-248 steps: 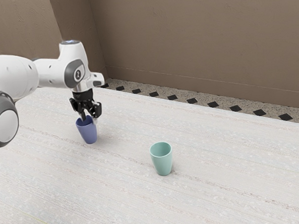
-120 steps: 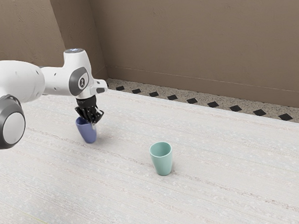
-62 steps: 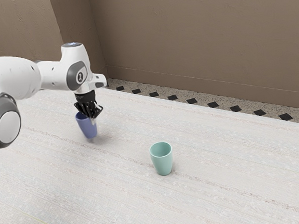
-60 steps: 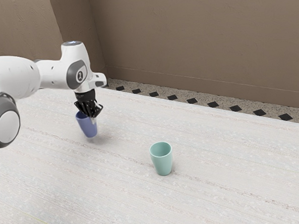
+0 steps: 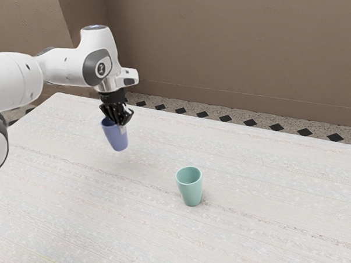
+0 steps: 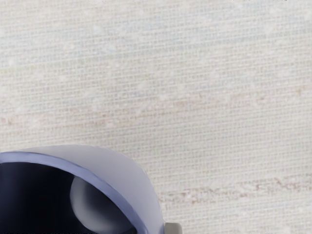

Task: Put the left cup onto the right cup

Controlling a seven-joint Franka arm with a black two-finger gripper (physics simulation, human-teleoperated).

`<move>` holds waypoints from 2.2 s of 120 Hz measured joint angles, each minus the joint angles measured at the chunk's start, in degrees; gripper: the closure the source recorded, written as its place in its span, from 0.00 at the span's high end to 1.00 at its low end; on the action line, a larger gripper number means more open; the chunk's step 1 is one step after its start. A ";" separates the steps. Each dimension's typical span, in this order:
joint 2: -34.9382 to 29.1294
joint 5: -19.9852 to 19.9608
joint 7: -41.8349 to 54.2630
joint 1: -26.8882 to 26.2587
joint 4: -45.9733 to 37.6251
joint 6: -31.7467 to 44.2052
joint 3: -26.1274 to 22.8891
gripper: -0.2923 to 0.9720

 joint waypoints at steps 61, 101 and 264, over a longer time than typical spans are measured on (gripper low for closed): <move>-10.43 3.97 -0.07 -6.95 -5.74 -2.66 -2.83 0.15; -10.99 4.42 -0.05 -8.95 -5.58 -2.77 -6.54 0.15; -7.83 4.72 -3.15 -12.70 -7.94 2.94 -11.98 0.15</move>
